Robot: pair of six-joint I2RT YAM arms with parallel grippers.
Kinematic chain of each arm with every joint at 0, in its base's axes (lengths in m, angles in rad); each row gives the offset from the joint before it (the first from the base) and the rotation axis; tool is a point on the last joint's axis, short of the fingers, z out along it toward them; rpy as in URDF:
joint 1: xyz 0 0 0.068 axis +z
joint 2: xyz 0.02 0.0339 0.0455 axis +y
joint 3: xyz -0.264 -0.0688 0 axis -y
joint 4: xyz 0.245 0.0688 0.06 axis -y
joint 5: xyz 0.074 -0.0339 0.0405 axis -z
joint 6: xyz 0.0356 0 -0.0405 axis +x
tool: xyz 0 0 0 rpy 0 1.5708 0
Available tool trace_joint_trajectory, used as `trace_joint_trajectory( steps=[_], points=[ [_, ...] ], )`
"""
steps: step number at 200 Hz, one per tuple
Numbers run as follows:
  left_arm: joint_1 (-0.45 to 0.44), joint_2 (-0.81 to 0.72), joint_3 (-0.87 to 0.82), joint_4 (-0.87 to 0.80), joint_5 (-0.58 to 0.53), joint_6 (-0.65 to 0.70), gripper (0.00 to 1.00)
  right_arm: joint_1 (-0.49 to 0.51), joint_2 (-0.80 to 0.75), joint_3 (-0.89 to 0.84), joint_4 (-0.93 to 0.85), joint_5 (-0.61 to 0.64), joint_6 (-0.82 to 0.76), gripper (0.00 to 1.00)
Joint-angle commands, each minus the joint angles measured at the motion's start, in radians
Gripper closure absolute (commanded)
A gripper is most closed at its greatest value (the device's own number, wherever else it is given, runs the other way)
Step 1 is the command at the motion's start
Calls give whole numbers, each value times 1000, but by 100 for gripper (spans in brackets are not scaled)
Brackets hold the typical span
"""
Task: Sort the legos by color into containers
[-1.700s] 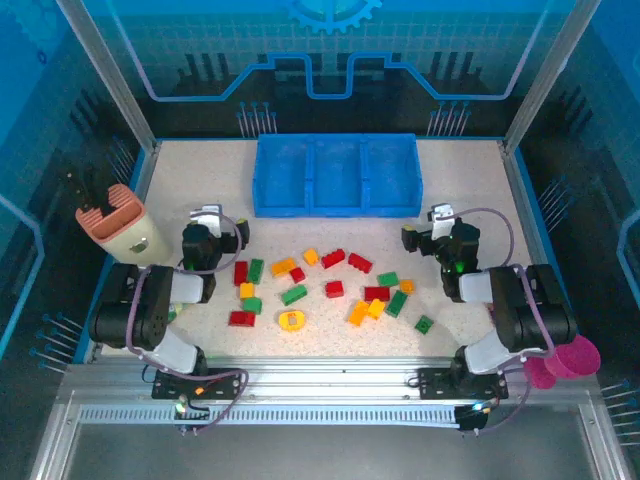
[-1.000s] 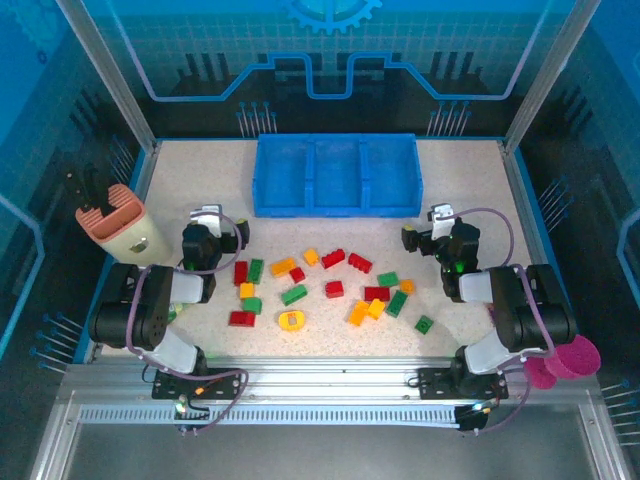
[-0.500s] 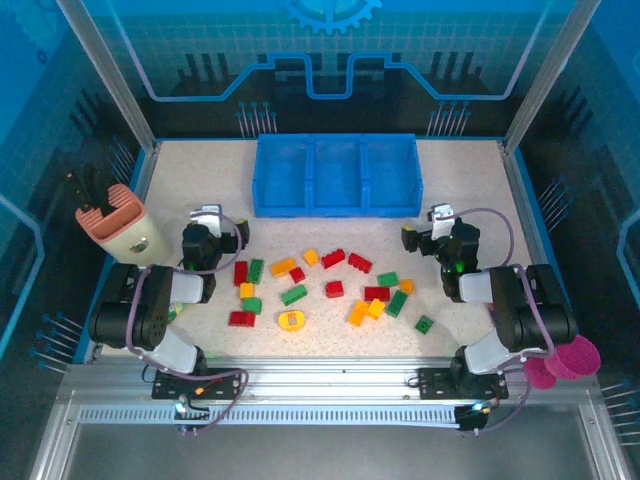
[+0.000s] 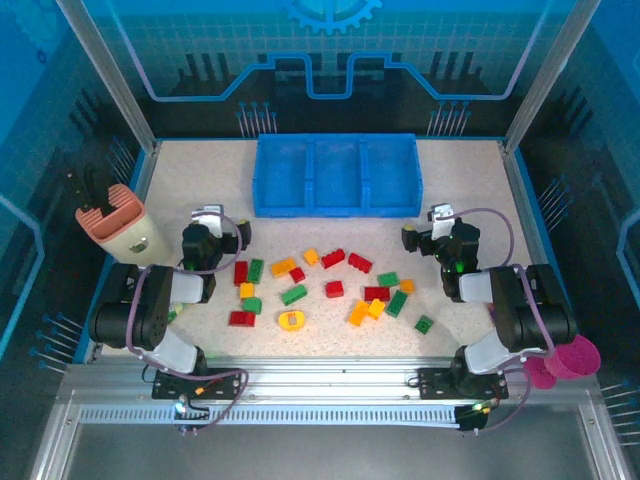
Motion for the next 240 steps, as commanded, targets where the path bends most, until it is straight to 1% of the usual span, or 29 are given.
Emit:
trace_joint_trajectory(
  steps=[1,10,18,27,31,33,39,45,59,68,81,93,111,123,151,171,185,200,214,240],
  points=[
    [-7,-88,49,-140,31,20,1,2,-101,42,-117,10,6,0],
    [-31,-191,114,-328,-46,19,1,18,-199,66,-235,53,3,0],
    [-57,-280,169,-450,-132,-4,1,38,-293,96,-349,98,28,0],
    [-83,-370,241,-573,-170,-53,1,55,-393,153,-521,111,54,0],
    [-95,-400,279,-625,-167,-68,1,65,-430,186,-581,138,71,0],
    [-99,-414,300,-655,-165,-73,1,70,-446,199,-648,156,85,0],
    [-124,-440,367,-737,-159,-76,1,87,-486,254,-773,222,136,0],
    [-147,-455,441,-822,-157,-66,1,98,-517,316,-905,257,179,0],
    [-180,-438,627,-1054,-135,-43,1,110,-555,447,-1192,302,276,1],
    [-183,-416,724,-1179,-97,-35,1,120,-567,527,-1362,362,373,2],
    [-183,-379,834,-1329,-61,-17,1,122,-584,577,-1526,341,471,3],
    [-183,-358,888,-1415,-36,-2,1,141,-614,580,-1650,329,573,4],
    [-184,-360,898,-1451,-16,14,1,194,-673,535,-1797,327,755,8],
    [-184,-374,886,-1444,-15,1,1,242,-715,499,-1850,326,855,9],
    [-184,-380,861,-1414,16,-4,1,427,-792,370,-1993,342,1192,16],
    [-184,-372,849,-1405,27,-7,1,569,-798,316,-2053,378,1368,18],
    [-184,-375,829,-1386,37,-9,1,636,-781,296,-2059,400,1432,18],
    [-184,-379,811,-1372,41,-8,1,693,-752,273,-2031,428,1449,19],
    [-184,-385,801,-1362,36,-1,1,714,-738,241,-1986,426,1450,21],
    [-184,-391,790,-1349,19,12,1,717,-746,166,-1935,410,1483,23]
  ],
)
